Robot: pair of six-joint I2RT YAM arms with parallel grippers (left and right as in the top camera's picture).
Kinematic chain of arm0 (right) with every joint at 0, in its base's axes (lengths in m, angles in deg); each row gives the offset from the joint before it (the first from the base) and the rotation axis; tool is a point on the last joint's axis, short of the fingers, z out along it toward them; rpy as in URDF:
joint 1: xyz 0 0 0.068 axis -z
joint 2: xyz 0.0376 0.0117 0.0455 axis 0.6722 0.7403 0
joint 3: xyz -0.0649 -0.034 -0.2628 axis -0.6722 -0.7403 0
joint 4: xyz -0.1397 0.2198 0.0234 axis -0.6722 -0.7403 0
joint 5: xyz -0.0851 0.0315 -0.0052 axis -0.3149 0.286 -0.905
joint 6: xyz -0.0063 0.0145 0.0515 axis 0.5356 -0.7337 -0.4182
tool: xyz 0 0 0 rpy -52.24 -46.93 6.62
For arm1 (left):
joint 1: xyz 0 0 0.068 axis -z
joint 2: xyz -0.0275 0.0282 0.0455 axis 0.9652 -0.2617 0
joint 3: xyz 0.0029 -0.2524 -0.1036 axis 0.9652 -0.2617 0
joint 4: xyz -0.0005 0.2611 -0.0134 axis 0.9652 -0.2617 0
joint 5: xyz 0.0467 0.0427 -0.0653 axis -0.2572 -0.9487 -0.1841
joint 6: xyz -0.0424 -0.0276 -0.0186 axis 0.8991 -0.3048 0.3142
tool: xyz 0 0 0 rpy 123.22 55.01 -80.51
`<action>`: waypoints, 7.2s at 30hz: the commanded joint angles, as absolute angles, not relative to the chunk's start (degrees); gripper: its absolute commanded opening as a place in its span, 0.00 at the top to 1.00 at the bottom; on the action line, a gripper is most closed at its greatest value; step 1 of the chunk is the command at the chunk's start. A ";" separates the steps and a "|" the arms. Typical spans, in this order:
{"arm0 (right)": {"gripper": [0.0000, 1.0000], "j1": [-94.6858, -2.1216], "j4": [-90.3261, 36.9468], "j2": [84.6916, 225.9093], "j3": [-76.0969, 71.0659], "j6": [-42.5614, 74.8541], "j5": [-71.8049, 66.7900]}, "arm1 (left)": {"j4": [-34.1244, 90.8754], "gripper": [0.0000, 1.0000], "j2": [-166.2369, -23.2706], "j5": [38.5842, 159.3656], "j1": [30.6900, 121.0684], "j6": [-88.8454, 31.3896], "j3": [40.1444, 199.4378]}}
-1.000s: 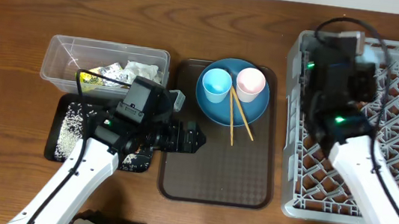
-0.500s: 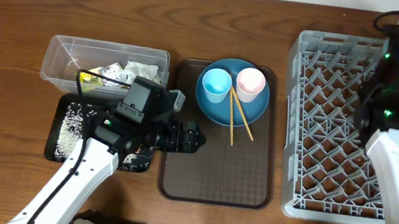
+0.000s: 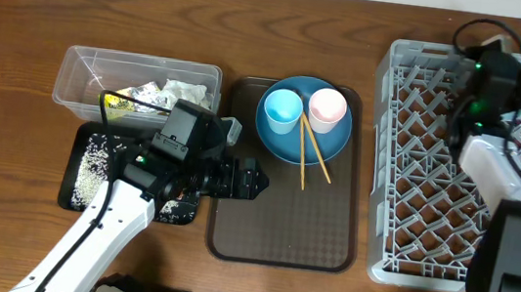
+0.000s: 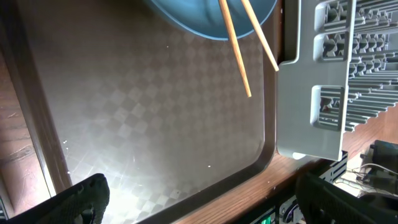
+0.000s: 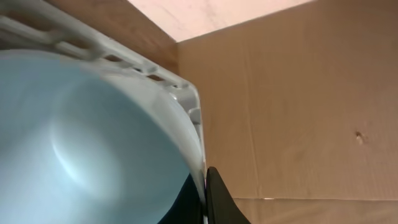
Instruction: Sort waste into correct bins and load items into the dishwasher rack
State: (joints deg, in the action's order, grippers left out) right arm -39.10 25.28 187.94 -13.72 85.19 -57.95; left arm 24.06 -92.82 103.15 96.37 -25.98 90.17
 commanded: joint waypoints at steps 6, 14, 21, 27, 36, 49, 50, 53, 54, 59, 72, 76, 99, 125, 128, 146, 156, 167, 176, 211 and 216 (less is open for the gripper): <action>0.99 -44.59 22.74 189.65 -13.35 85.13 -58.41 | 24.08 0.02 -93.08 103.74 96.17 -26.31 90.26; 0.92 -47.87 14.98 189.65 -13.35 85.13 -59.19 | 24.08 0.02 -93.08 103.74 96.17 -26.31 90.26; 0.76 -50.14 11.83 189.63 -13.35 85.13 -61.40 | 24.08 0.02 -93.08 103.74 96.17 -26.31 90.26; 0.75 -52.61 11.81 189.63 -13.35 85.15 -65.99 | 24.08 0.02 -93.08 103.74 96.17 -26.31 90.26; 0.35 -56.68 7.83 189.63 -13.35 85.17 -70.34 | 24.08 0.02 -93.08 103.74 96.17 -26.31 90.26; 0.28 -59.45 -3.36 176.95 -13.30 73.56 -61.25 | 24.08 0.02 -93.08 103.74 96.17 -26.31 90.26; 0.28 -58.88 -5.76 174.85 -13.30 70.46 -58.21 | 24.10 0.02 -93.08 103.74 96.17 -26.31 90.26; 0.30 -55.43 -12.12 169.74 -13.30 60.63 -47.24 | 24.08 0.02 -93.08 103.74 96.17 -26.31 90.26; 0.32 -53.81 -13.80 168.51 -13.30 57.91 -43.30 | 24.08 0.02 -93.08 103.74 96.17 -26.31 90.26; 0.61 -41.38 -17.98 165.52 -13.30 45.63 -20.38 | 24.08 0.02 -93.08 103.74 96.17 -26.29 90.26; 0.79 -21.62 -16.69 169.56 -13.30 38.62 13.48 | 24.08 0.02 -93.08 103.74 96.17 -26.31 90.26; 0.80 -22.08 -16.67 172.75 -13.30 38.24 14.14 | 24.08 0.02 -93.08 103.74 96.17 -26.31 90.26; 0.91 -23.30 -14.13 173.65 -12.91 38.18 26.77 | 24.08 0.02 -93.08 103.74 96.17 -26.31 90.26; 0.99 -22.45 -9.17 179.53 -12.95 34.77 11.10 | 24.08 0.02 -93.08 103.74 96.17 -26.31 90.26; 0.99 -22.45 -10.02 179.53 -12.95 34.77 13.81 | 24.08 0.02 -93.08 103.74 96.17 -26.31 90.26; 0.99 -24.07 -12.12 179.86 -12.97 34.75 14.55 | 24.08 0.02 -93.08 103.74 96.17 -26.31 90.26; 0.99 -27.61 -12.47 180.29 -12.97 34.75 14.60 | 24.08 0.02 -93.08 103.74 96.17 -26.31 90.26; 0.99 -29.16 -12.17 177.28 -12.91 34.75 14.60 | 24.08 0.02 -93.08 103.74 96.17 -26.31 90.26; 0.99 -37.33 -21.52 166.63 -12.91 31.14 13.31 | 24.08 0.02 -93.08 103.74 96.17 -26.31 90.26; 0.80 -52.87 -44.56 173.12 -13.74 25.37 -7.31 | 24.08 0.02 -93.08 103.74 96.17 -26.31 90.26; 0.89 -52.85 -44.32 174.11 -13.74 25.37 -7.39 | 24.08 0.02 -93.08 103.74 96.17 -26.31 90.26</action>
State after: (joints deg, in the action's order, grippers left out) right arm -52.50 -44.38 173.89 -13.37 25.79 -6.98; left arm 24.04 -92.86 103.15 96.37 -25.98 90.17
